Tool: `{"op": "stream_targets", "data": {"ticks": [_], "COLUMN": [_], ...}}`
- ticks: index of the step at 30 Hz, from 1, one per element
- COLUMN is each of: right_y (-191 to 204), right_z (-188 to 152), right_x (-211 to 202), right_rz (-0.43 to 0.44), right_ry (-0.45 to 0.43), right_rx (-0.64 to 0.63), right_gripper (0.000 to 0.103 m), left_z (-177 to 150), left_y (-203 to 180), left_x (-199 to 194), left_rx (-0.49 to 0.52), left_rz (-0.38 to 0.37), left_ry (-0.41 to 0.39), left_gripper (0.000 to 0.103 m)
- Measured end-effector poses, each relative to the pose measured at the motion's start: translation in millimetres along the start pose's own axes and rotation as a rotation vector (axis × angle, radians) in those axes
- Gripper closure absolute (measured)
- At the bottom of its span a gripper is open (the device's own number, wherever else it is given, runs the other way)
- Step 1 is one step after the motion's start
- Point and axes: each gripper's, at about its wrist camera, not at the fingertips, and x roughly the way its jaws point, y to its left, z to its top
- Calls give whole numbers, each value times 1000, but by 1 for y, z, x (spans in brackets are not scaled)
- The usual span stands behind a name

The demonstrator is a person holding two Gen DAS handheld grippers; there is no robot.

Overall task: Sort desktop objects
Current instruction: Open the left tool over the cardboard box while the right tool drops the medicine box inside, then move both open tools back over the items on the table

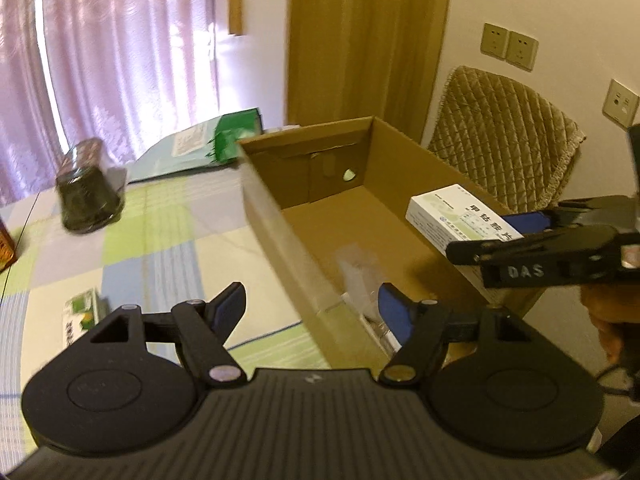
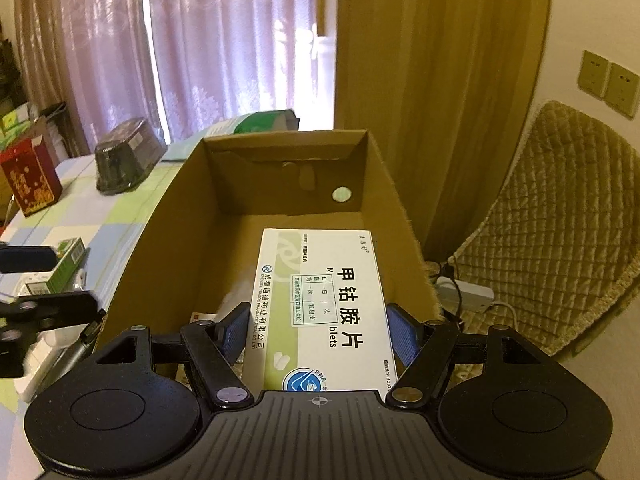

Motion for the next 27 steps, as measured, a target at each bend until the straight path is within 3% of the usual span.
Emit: {"op": "stream_targets", "data": {"ticks": [10,18,27], "right_y": [2,-5,25], "right_z": [7,-7,-34], "right_x": [28,-9,-61], "right_rz": [21,5,22], "right_ry": [11,-44,-94], "right_rx": [-11,66,70], "right_gripper": [32,32,32], "left_z": [-20,-44,-73], "left_y": [20,35,41], "left_x": [-13,-34,-71], "left_rx": [-40,-80,-116], "left_rz": [28,54,77], "left_ry": [24,40,60], "left_gripper": [34,34,34]}}
